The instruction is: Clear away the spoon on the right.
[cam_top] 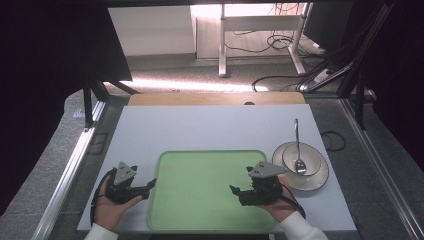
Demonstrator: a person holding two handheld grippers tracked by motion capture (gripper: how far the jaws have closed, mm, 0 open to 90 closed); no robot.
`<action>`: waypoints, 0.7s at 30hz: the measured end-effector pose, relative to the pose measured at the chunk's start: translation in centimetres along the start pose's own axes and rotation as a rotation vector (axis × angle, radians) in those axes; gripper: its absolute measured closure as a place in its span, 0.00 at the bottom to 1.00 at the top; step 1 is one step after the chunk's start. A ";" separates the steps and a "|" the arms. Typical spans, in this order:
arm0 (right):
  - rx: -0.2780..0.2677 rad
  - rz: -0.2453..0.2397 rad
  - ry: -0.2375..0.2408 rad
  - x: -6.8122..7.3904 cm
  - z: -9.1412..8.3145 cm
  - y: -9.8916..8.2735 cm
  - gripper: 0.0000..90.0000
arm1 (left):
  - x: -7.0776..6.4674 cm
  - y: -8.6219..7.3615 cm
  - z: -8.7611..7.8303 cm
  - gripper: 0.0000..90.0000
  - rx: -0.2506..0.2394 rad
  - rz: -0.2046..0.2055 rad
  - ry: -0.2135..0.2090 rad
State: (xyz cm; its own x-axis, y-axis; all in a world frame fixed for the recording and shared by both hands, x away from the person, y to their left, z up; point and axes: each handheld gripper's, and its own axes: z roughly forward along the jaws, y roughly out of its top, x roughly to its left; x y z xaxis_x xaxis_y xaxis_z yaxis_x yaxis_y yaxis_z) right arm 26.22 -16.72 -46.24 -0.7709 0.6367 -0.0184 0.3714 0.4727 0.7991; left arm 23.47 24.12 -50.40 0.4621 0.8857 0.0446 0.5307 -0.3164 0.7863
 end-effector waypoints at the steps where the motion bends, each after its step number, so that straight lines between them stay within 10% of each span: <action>1: 0.000 0.000 0.000 0.0 0.0 0.0 0.21 | 0.0 0.0 0.0 0.22 -0.004 -0.003 -0.002; 21: -0.001 -0.002 0.011 -0.6 -0.8 1.0 0.26 | 0.0 0.0 0.1 0.22 0.005 -0.018 -0.015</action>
State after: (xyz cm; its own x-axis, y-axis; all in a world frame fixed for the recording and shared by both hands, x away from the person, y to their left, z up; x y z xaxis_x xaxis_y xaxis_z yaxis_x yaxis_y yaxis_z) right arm 26.63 -17.06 -44.95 -0.7772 0.6291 -0.0133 0.3697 0.4735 0.7994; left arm 23.49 24.07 -50.50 0.4636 0.8858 0.0213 0.5421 -0.3025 0.7840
